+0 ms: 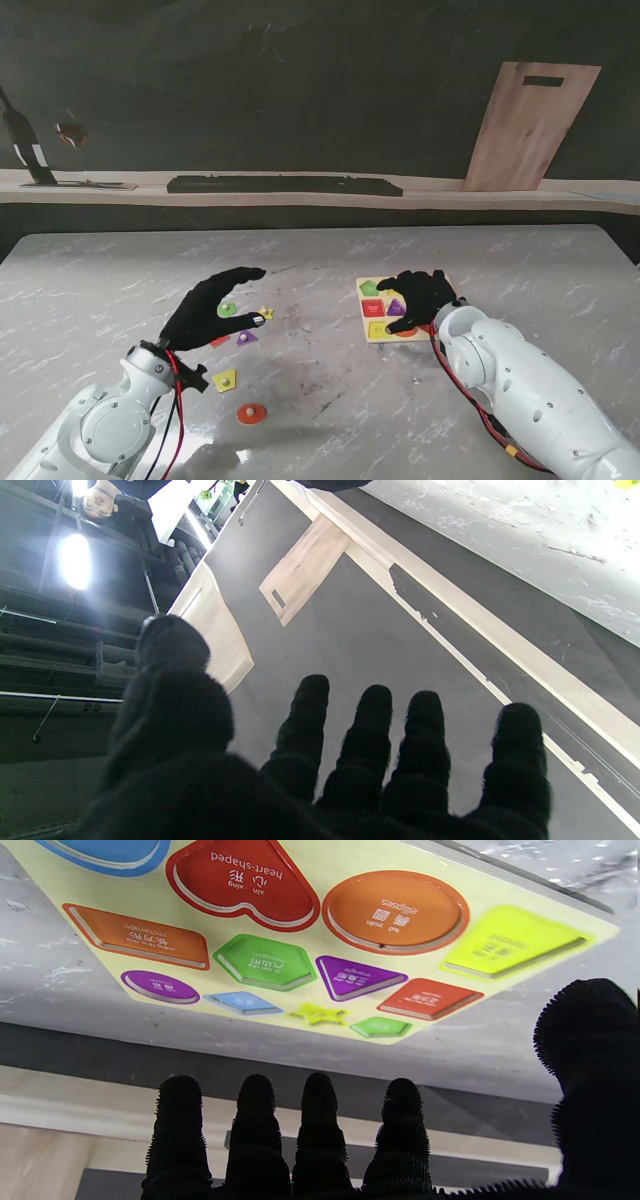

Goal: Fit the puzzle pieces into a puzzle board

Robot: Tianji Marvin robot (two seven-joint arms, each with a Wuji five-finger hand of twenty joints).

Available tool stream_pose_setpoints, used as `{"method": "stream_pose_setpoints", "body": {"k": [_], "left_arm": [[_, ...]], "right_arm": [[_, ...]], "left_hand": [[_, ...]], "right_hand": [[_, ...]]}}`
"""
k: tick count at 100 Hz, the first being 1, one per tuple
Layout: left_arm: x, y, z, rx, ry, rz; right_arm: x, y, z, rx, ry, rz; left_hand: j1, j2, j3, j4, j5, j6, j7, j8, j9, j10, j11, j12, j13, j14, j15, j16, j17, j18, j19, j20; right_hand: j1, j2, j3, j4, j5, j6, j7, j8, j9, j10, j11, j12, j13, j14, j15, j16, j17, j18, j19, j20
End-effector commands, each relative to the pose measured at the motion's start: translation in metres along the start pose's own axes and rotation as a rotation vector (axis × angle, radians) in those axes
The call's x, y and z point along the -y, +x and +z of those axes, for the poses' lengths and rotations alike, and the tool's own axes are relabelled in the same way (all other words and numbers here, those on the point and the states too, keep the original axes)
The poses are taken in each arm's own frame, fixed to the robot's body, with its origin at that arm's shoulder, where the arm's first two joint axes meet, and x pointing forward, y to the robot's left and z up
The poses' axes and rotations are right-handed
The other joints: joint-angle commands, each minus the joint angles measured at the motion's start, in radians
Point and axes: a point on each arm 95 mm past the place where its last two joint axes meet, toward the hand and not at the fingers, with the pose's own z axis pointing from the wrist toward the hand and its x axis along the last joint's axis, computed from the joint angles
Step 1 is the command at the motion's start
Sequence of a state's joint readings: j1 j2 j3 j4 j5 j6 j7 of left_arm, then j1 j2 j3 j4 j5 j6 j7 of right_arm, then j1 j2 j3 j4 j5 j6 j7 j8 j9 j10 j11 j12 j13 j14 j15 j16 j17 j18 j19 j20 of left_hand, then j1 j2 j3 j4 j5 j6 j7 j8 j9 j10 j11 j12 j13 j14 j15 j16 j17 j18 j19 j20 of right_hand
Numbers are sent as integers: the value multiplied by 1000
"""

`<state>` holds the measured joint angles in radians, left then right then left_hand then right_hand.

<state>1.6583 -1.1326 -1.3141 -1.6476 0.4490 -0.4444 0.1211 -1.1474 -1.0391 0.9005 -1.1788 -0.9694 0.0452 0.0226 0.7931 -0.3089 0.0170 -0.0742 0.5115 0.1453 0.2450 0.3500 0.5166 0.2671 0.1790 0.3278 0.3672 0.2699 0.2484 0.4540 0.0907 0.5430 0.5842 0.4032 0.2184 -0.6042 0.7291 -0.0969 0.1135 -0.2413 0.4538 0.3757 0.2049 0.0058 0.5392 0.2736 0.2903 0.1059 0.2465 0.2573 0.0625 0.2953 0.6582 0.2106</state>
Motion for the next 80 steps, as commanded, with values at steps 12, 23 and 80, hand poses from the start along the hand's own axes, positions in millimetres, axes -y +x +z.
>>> {"method": "stream_pose_setpoints", "body": {"k": [12,23,80], "left_arm": [[-2,2,3,2,-14,-39],[-2,2,4,6,-25,-36],[-5,1,7,11,-42,-60]], "right_arm": [[11,7,14,10,-27,-9],[16,6,22,14,-31,-16],[22,7,61,-42,57,-58]], "left_hand": [[11,23,-38,17,15,-16,-10,3,16,-3,3,12,29,-13,13,26,4,-194,39,32],[9,28,-40,17,15,-15,-10,3,17,-2,3,13,29,-12,15,27,0,-194,47,33],[3,53,-43,15,24,-15,-11,3,45,1,12,22,44,-5,27,34,0,-197,49,21]], "right_hand": [[-19,-1,8,32,-32,12,-12,47,-26,45,-38,-15,-64,12,33,-9,-39,9,29,-25],[-27,4,11,33,-34,16,-1,70,-25,49,-46,-17,-72,13,53,-10,-47,22,52,-36],[-6,-6,11,33,-19,-46,190,152,-26,49,-50,-17,-91,3,73,-16,-68,24,105,-90]]}}
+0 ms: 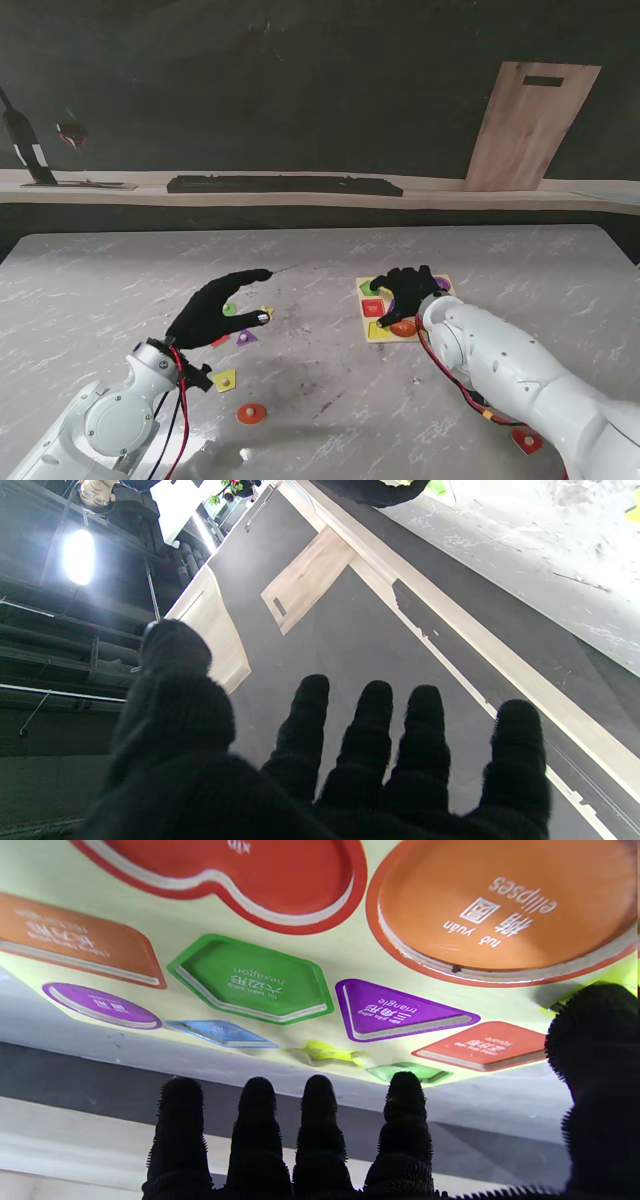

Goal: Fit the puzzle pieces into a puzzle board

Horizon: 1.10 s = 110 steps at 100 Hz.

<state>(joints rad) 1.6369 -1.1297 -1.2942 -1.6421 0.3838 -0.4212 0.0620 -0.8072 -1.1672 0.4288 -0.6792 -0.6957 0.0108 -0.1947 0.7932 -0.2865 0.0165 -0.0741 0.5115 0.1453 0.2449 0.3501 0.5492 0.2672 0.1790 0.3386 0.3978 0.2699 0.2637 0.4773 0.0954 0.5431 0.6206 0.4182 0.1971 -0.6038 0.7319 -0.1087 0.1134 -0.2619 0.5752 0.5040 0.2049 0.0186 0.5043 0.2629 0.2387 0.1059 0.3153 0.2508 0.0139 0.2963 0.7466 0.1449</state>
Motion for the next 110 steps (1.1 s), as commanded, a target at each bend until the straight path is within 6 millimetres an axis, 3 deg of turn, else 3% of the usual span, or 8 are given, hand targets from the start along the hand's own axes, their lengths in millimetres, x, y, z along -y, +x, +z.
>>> {"method": "stream_pose_setpoints", "body": {"k": [1,14,37,70,87,110], "left_arm": [[0,0,0,-1,-2,-6],[0,0,1,0,-3,-14],[-1,2,1,-4,5,-35],[0,3,-1,-8,13,-48],[0,3,-1,-8,11,-54],[0,3,-1,-8,9,-57]], "right_arm": [[2,9,3,-32,23,-13],[11,19,4,-80,70,-61],[27,48,-4,-192,100,-210],[36,94,-22,-276,137,-207],[31,115,-35,-292,174,-129],[24,135,-47,-363,186,-41]], "left_hand": [[3,31,-43,15,25,-16,-10,3,14,1,13,11,14,-6,12,11,-4,-197,13,6],[-2,43,-44,14,26,-15,-11,3,19,2,13,13,15,-5,13,13,-3,-198,16,4],[-14,79,-46,12,31,-13,-14,2,30,7,12,14,21,1,17,16,-4,-192,20,2],[-21,96,-50,12,37,-11,-18,1,41,11,11,17,25,6,20,19,-4,-187,30,1],[-23,99,-51,12,38,-13,-19,2,43,9,10,18,27,5,21,20,-4,-185,32,-1],[-22,101,-51,12,39,-13,-19,3,46,10,10,19,28,6,21,20,-5,-184,34,-3]], "right_hand": [[16,-7,8,45,-16,-25,79,25,-25,37,-15,-7,-39,4,5,-9,-20,23,17,-25],[31,-16,6,45,22,-14,186,14,-26,40,17,8,-29,3,22,-3,-21,19,30,-33],[49,-30,11,50,45,110,338,46,-34,70,204,75,83,21,129,78,20,42,136,16],[43,-28,14,50,53,164,373,93,-44,97,388,135,198,35,265,172,90,65,256,96],[32,-21,13,50,58,172,382,103,-21,101,418,143,262,42,317,202,131,77,301,125],[25,-16,12,49,50,173,374,102,-20,101,420,143,265,46,317,208,127,96,296,131]]}}
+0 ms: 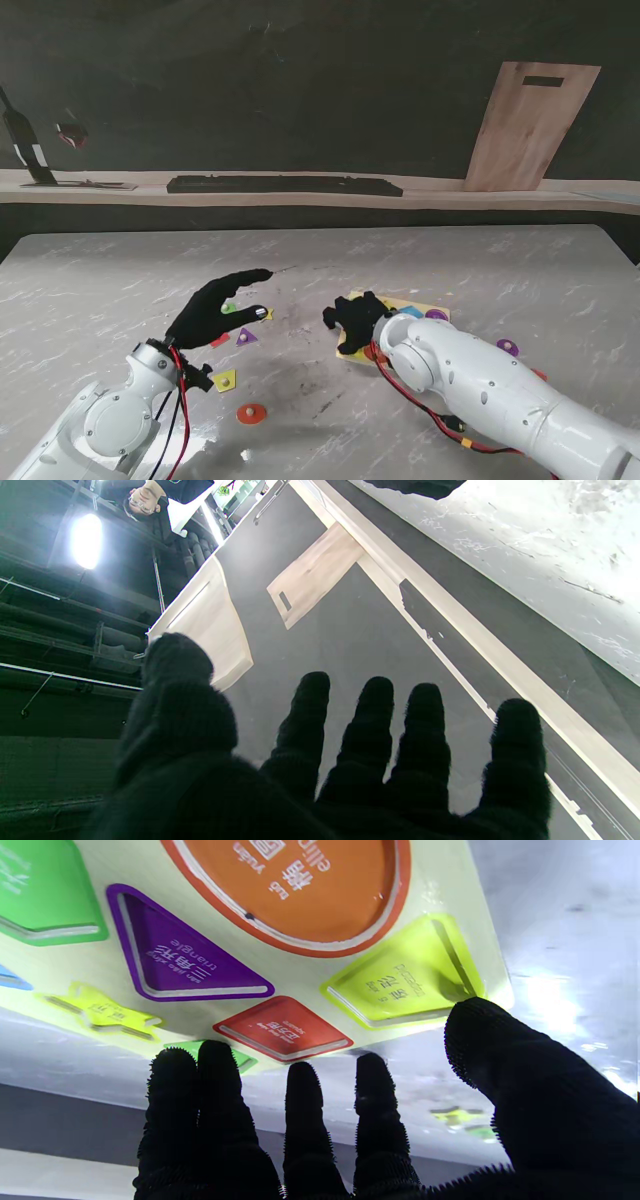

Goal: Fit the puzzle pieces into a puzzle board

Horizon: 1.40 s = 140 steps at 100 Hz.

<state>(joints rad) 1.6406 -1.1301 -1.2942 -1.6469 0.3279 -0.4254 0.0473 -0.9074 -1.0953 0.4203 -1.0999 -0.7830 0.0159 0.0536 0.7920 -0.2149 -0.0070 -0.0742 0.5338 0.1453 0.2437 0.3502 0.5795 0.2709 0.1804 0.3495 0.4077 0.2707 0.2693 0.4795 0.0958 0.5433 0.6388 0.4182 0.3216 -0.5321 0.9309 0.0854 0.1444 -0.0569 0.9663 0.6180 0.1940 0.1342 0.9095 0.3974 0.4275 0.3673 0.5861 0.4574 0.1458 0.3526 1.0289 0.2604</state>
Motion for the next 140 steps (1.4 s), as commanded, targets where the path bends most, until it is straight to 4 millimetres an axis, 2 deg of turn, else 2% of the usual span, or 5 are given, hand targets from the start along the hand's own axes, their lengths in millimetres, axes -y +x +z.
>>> {"method": "stream_pose_setpoints", "body": {"k": [1,61,89,113,140], "left_arm": [[0,2,-1,-5,1,-4],[0,5,-3,-21,-2,9],[0,4,-4,-21,-3,33],[-3,5,-1,-10,47,55],[-17,8,12,67,46,180]], "right_arm": [[39,34,-5,-88,96,29],[28,83,-26,-191,85,312],[3,77,-34,-140,-76,381],[-20,62,-46,-162,-274,398],[-28,23,-75,-135,-405,222]], "left_hand": [[-21,29,-28,12,17,-12,-18,3,16,7,9,8,18,6,16,18,-5,-183,16,-3],[-15,31,-27,12,25,-12,-14,6,21,10,12,15,19,6,16,20,-5,-180,19,-6],[-7,32,-26,12,24,-10,-16,6,10,10,8,15,14,4,13,18,-6,-181,20,-7],[-1,26,-27,12,41,1,-3,12,16,18,20,21,17,15,31,28,-5,-170,49,2],[21,-26,-23,14,47,49,17,25,-14,27,47,34,-16,22,72,44,-26,-172,167,28]], "right_hand": [[-99,-88,-186,-145,19,-32,-17,-12,-10,-15,14,8,77,-216,46,1,-5,40,13,15],[-89,-81,-189,-151,-16,-13,-51,-32,-39,3,7,3,75,-202,37,4,-2,62,9,22],[-70,-13,-222,-149,-33,-5,-70,-49,-37,9,-27,-14,35,-199,2,-15,-32,55,-13,14],[-96,35,-242,-146,-58,-26,-89,-62,-34,-14,-45,-20,25,-240,-12,-21,-27,-23,-22,9],[-115,17,-229,-147,-63,-62,-150,-95,-32,-52,-44,-17,35,-271,-39,-26,-14,-58,-34,13]]}}
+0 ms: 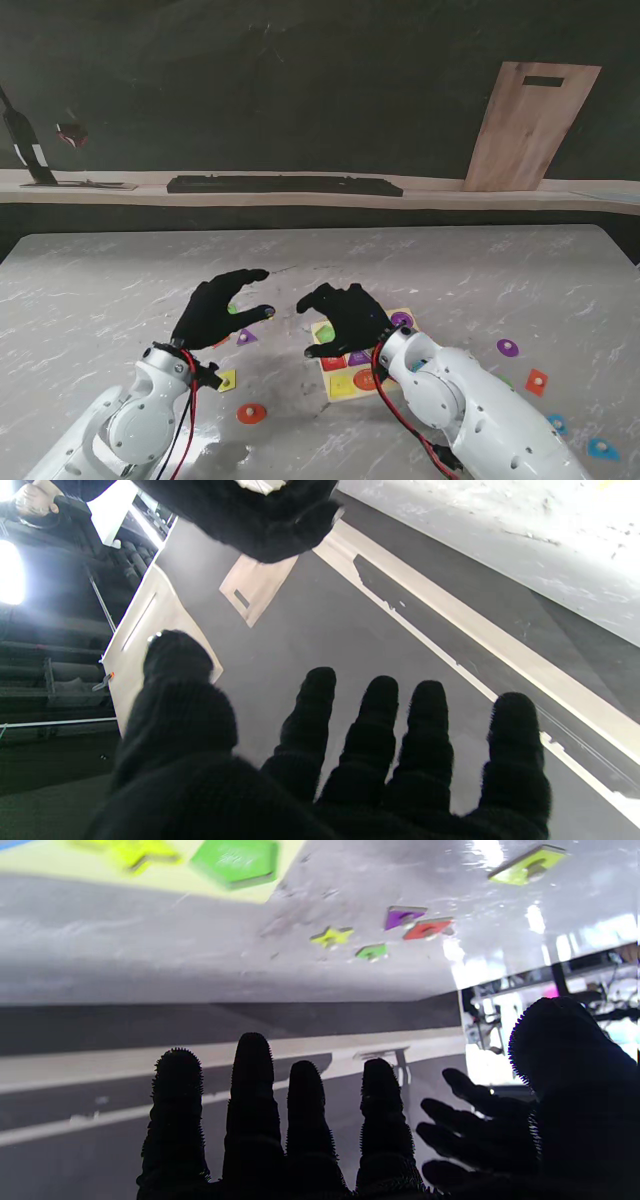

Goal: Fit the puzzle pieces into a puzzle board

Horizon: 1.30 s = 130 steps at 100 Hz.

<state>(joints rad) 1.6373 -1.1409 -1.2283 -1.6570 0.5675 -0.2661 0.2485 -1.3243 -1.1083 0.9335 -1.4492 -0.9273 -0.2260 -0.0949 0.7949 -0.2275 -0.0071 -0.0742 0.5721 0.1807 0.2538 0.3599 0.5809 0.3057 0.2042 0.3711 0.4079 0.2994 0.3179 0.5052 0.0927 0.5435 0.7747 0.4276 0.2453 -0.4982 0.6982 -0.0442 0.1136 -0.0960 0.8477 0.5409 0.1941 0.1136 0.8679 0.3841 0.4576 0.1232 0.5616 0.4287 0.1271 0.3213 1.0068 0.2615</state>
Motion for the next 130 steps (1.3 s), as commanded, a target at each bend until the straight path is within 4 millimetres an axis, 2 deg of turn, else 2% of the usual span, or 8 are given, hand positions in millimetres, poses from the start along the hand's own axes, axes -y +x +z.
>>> {"method": "stream_pose_setpoints", "body": {"k": [1,23,48,83,86,89,100,130], "left_arm": [[-4,6,7,-21,-35,-26],[-30,9,29,-2,-137,44],[-64,3,47,45,-287,148],[-87,-4,67,0,-435,339],[-89,-4,69,-6,-443,351],[-91,-4,70,-13,-449,366],[-99,-5,77,-48,-452,426],[-113,-4,93,-104,-484,494]], "right_arm": [[-3,-12,-12,19,-4,-1],[-12,-48,-44,64,21,-139],[-6,-80,-84,145,140,-299],[13,-108,-103,258,258,-374],[15,-109,-102,264,263,-372],[16,-111,-102,270,266,-370],[20,-116,-99,286,277,-367],[29,-125,-94,311,271,-385]], "left_hand": [[19,-16,-22,15,7,17,8,16,-21,-8,28,15,-21,-8,26,19,-26,-175,36,20],[36,-32,-15,16,-18,50,1,8,-67,-12,59,37,-61,-25,42,26,-46,-194,65,29],[95,-57,-5,21,-86,36,61,8,-130,-22,151,115,-126,-45,97,63,-83,-205,165,94],[138,-101,47,26,-98,29,148,11,-149,-43,289,329,-154,-57,181,144,-96,-219,257,176],[-12,-174,364,5,-99,30,159,9,-149,-43,298,366,-155,-59,191,161,-96,-223,267,193],[-40,-190,438,0,-98,41,163,10,-147,-42,313,381,-153,-59,202,170,-94,-224,279,200],[-66,-210,526,-6,-89,117,161,-8,-118,-27,379,447,-132,-44,271,222,-72,-219,371,249],[-70,-220,578,-15,-44,90,297,44,-65,-36,472,529,-99,-41,361,292,-39,-222,457,294]], "right_hand": [[-38,-19,5,-18,-20,-26,-27,-17,-32,-32,-3,-4,6,-28,-15,3,5,-27,-12,12],[-15,-59,19,-18,-17,-56,-24,-27,-27,-43,-10,-6,20,-39,-35,2,15,-41,-24,17],[68,-132,6,-18,-2,-180,-54,-48,15,-64,-19,-6,38,-57,-56,10,17,-56,-64,27],[53,-169,30,-15,-33,-78,-143,-93,-24,-63,-174,-65,-11,-54,-148,-11,1,-64,-143,60],[52,-169,30,-15,-34,-77,-155,-97,-22,-63,-185,-69,-13,-53,-153,-14,-1,-63,-148,61],[52,-168,30,-15,-33,-77,-162,-99,-22,-62,-191,-71,-12,-52,-156,-16,-1,-63,-150,63],[59,-173,29,-16,-26,-119,-151,-88,-19,-60,-187,-66,-15,-49,-159,-17,-4,-58,-155,66],[46,-160,33,-16,-28,-91,-108,-70,-26,-63,-59,-11,23,-59,-79,27,9,-54,-138,89]]}}
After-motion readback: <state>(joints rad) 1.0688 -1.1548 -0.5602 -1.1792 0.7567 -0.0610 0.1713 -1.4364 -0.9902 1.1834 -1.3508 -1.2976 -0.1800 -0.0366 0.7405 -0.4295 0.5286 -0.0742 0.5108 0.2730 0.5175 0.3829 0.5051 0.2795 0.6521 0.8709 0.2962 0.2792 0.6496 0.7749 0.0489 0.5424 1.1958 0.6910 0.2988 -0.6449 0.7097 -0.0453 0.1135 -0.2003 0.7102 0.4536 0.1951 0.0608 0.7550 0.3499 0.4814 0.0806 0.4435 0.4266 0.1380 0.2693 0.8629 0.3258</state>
